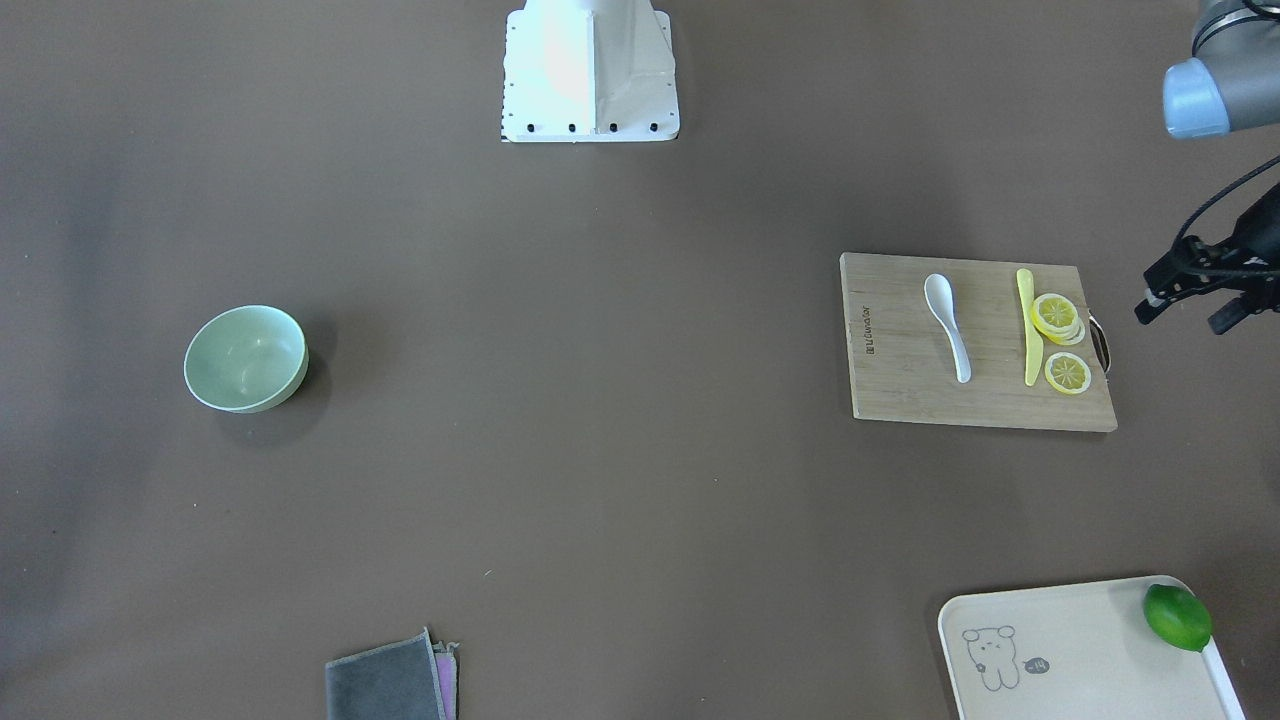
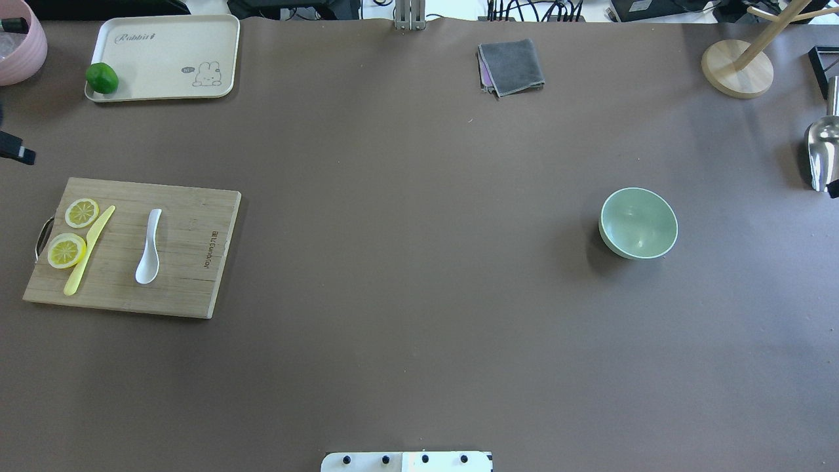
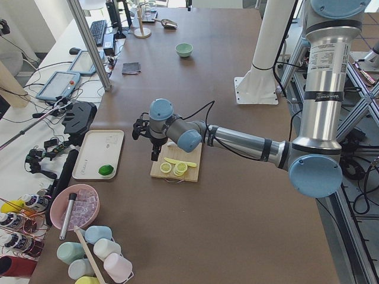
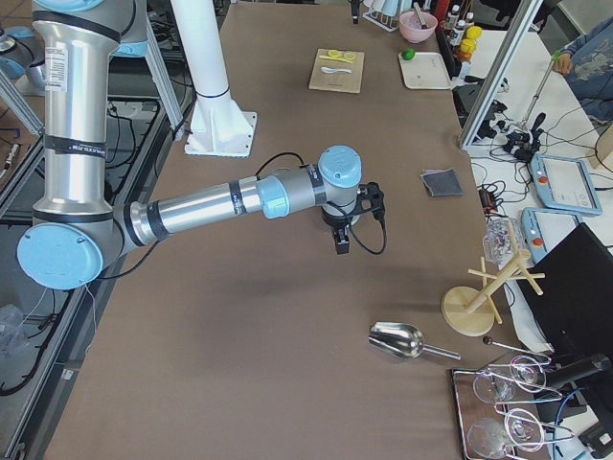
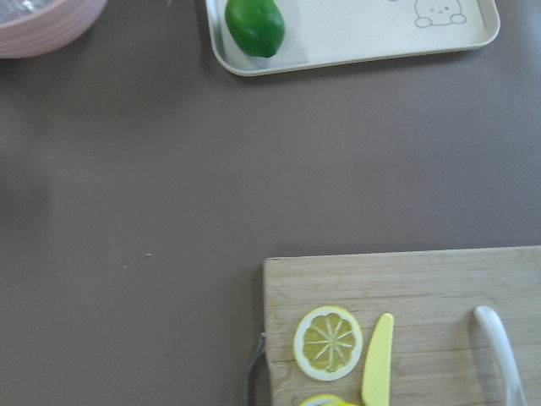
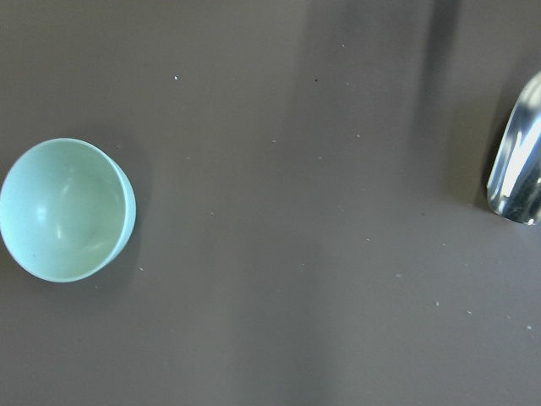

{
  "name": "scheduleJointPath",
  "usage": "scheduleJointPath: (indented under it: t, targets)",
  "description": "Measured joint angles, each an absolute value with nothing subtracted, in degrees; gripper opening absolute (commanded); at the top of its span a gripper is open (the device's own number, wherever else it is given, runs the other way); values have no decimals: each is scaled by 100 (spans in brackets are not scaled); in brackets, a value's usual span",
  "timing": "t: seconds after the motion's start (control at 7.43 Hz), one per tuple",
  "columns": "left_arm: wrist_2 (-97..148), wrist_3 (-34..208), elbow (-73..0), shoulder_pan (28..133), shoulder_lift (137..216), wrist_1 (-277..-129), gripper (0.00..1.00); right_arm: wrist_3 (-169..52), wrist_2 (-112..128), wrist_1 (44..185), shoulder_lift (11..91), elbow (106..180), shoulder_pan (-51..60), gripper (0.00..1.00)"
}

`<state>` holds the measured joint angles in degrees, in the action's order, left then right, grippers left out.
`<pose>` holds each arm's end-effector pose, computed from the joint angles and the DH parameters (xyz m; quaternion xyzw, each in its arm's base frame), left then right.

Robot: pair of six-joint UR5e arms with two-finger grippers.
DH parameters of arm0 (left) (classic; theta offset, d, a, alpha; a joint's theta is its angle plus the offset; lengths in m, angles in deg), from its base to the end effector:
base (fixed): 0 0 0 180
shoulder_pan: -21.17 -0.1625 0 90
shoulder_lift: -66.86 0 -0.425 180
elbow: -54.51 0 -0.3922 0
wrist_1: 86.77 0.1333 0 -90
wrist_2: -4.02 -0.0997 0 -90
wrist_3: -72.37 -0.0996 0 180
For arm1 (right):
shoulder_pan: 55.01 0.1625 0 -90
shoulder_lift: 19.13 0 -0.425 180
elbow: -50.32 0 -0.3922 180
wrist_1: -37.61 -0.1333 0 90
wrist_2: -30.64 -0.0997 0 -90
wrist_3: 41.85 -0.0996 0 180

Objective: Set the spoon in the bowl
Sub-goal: 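Move the left gripper over the white spoon while the right reaches the bowl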

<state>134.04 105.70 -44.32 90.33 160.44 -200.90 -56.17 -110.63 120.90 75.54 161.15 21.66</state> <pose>0.1256 -0.5247 0.5043 0.1143 0.4234 0.0096 0.8986 -0.0515 -0.4587 0.4956 0.0722 -0.4545 -0.0781 0.8844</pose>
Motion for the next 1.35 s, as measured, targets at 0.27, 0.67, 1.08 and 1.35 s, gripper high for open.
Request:
scheduleJointPath:
  t: [0.27, 0.67, 1.08, 1.35]
  targets:
    - [12908, 11215, -4100, 8292, 16604, -20089, 93, -6740, -10815, 11391, 7223, 15734, 1469, 98]
    - [12684, 11783, -3860, 7742, 16976, -20118, 93, -7367, -10564, 11206, 6662, 15254, 816, 94]
    - [12704, 12122, -3875, 7534, 16989, -20117, 96, -7590, -10353, 11195, 6321, 14709, 354, 86]
    - [12709, 12168, -3873, 7509, 16957, -20074, 96, -7604, -10299, 11195, 6159, 14428, 157, 22]
